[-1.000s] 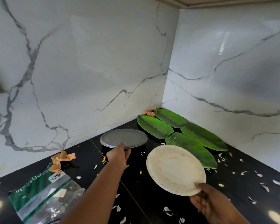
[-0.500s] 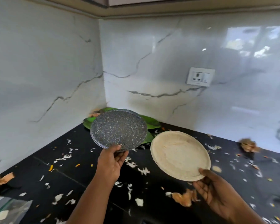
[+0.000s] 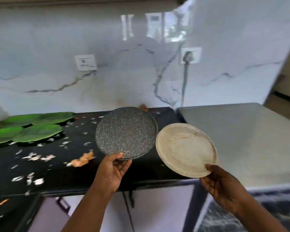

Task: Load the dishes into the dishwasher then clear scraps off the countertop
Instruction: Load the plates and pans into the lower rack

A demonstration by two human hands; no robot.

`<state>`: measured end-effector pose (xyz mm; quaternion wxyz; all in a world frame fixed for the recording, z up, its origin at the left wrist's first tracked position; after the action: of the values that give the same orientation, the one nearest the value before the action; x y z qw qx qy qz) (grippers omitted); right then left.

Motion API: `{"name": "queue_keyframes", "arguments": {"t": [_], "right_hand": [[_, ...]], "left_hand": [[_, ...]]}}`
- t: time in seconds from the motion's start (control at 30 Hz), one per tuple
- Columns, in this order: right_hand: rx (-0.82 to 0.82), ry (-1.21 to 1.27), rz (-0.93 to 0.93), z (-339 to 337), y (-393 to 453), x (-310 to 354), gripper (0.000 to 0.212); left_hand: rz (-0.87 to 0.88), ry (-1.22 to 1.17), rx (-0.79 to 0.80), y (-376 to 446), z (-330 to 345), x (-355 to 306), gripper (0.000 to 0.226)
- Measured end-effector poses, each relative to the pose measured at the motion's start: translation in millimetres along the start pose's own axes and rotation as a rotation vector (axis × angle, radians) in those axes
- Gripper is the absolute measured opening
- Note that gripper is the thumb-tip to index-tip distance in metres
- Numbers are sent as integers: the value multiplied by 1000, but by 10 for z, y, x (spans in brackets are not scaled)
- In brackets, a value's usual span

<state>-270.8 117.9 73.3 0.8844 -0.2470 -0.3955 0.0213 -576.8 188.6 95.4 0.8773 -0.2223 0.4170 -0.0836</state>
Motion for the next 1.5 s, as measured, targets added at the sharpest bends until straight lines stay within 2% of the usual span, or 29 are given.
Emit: {"name": "queue_keyframes", "arguments": {"t": [0.07, 0.2, 0.3, 0.53, 0.67, 0.73, 0.8, 0.87, 0.93, 1.03, 1.1, 1.17, 1.27, 1.37, 1.47, 1.5], "right_hand": [[-85, 29, -43, -584, -244, 227, 22], [-236, 75, -143, -1619, -810, 620, 17], [-369, 147, -215, -2339, -1211, 767, 30], [-640, 299, -253, -3445, -1701, 657, 38], [-829, 338, -229, -3882, -1751, 436, 43], [-922, 338, -228, -4020, -1748, 330, 46], [-1009, 328, -249, -4137, -1716, 254, 45], [-1103, 294, -239, -4218, -1712, 182, 37], [-1199, 291, -215, -4321, -1692, 44, 33], [-1324, 246, -96, -4595, -1669, -304, 51], [-1381, 111, 12, -4752, -1643, -497, 57], [-1390, -34, 81, -4676, -1588, -406, 46], [-1354, -254, 183, -5086, -1292, -578, 23], [-1279, -544, 245, -5625, -771, -787, 29], [-1175, -720, 167, -5991, -165, -709, 4], [-1164, -763, 134, -6119, 29, -638, 1]], "left_hand": [[-71, 67, 59, -102, 383, 462, 11], [-202, 228, 189, -290, 1145, 1278, 14], [-294, 377, 288, -438, 1666, 1850, 14], [-280, 744, 506, -657, 2281, 2708, 12], [-118, 1092, 655, -579, 2508, 3062, 16], [140, 1400, 834, -533, 2646, 3236, 5], [420, 1696, 1011, -551, 2754, 3452, 11], [597, 1797, 1167, -614, 2834, 3652, 16], [640, 1813, 1322, -640, 2836, 3919, 18], [572, 1847, 1506, -579, 2712, 4351, 26], [541, 1873, 1576, -515, 2631, 4638, 31], [527, 1894, 1616, -399, 2534, 4922, 34], [513, 1935, 1621, -157, 2391, 5363, 31], [469, 1947, 1522, 140, 2232, 5800, 31], [432, 1861, 1466, 403, 2122, 6251, 48], [425, 1825, 1458, 492, 2084, 6373, 51]]}}
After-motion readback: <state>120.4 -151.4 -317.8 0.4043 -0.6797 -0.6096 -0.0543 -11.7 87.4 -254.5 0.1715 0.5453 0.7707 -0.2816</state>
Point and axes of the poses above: each hand's wrist, its own y-axis towards the middle knuckle, its own z-axis out of the palm, x = y × z, the point moved 7 cm from there along y, towards the middle knuckle, and after that the axes turned 4 degrees about -z, right-handed, at the moved point
